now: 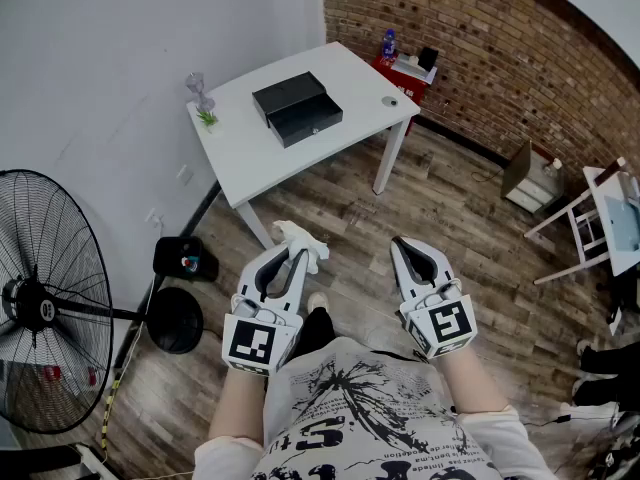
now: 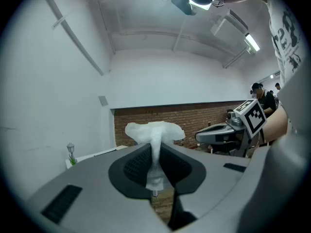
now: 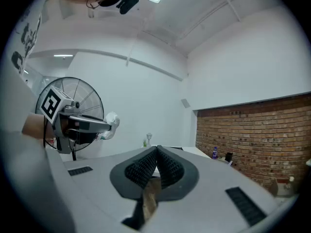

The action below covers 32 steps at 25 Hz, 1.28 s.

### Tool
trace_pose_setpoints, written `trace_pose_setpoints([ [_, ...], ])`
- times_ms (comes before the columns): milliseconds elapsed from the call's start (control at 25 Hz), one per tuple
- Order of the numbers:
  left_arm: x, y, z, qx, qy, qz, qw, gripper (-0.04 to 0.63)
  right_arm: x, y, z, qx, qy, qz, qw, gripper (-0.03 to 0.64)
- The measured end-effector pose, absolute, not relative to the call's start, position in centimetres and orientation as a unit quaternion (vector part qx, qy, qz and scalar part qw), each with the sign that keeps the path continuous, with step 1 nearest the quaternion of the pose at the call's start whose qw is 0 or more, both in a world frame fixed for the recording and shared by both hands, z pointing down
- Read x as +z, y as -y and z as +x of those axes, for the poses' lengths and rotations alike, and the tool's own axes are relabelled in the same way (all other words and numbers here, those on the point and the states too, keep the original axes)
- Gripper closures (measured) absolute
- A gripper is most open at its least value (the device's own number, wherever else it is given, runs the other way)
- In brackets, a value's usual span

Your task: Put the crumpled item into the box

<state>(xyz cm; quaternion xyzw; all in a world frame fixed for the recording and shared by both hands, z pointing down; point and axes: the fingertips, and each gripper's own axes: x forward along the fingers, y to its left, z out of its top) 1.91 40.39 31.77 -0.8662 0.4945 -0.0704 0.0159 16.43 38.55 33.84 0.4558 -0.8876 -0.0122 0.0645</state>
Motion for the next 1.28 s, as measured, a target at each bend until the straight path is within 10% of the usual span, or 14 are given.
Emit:
trace_pose_setpoints([
  [1280,33.8,-18.5,-1.7,-0.079,-0.502,-0.861,0.009,0.532,36.0,-17.5,11.7,0.002,0.898,0.435,0.07,0.601],
])
